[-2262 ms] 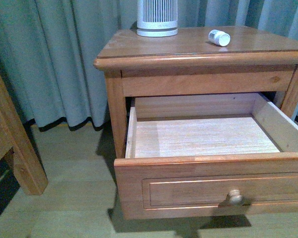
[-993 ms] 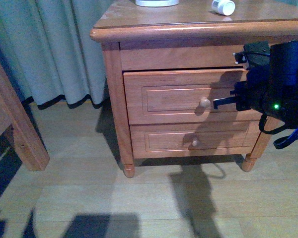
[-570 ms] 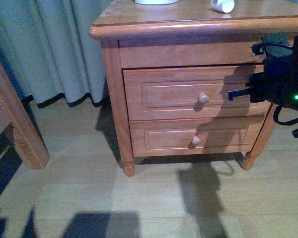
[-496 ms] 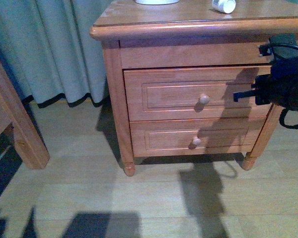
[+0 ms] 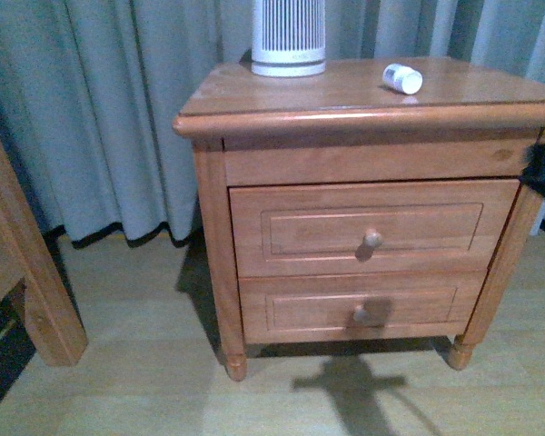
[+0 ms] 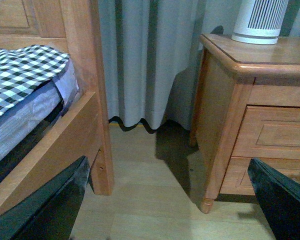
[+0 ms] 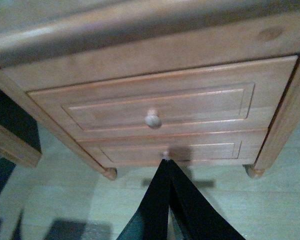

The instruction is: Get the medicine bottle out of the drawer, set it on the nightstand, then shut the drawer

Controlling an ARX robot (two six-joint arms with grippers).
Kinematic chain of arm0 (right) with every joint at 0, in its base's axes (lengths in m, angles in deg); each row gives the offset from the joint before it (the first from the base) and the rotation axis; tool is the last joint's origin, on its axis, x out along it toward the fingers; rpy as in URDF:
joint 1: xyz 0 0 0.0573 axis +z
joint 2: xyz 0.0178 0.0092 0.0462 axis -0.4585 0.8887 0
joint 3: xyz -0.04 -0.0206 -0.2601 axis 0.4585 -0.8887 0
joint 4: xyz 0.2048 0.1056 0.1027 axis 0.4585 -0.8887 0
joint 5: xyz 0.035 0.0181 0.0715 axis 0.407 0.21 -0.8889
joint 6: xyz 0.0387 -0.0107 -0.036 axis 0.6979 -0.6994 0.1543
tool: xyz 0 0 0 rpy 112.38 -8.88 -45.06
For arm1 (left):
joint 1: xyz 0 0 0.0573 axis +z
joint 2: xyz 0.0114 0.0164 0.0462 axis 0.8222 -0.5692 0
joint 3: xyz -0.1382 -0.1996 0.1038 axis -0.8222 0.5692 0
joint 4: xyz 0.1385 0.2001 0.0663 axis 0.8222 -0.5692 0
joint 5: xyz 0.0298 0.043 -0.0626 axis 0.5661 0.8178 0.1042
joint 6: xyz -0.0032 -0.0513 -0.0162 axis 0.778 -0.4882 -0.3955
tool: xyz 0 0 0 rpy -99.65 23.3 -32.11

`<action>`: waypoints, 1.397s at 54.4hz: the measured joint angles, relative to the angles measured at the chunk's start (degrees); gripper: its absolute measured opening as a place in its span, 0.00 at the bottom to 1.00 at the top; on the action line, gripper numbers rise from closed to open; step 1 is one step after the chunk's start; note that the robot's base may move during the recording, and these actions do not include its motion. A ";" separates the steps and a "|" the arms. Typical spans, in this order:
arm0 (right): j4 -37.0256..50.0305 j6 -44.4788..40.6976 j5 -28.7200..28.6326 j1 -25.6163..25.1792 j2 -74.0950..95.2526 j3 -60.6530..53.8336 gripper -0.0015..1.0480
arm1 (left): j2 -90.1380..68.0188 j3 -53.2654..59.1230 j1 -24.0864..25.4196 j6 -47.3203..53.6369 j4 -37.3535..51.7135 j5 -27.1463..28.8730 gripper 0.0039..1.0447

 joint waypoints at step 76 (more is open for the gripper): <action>-27.52 -14.03 2.10 -6.49 -75.84 -31.45 0.53 | 0.04 0.00 0.00 0.02 -0.02 0.00 0.94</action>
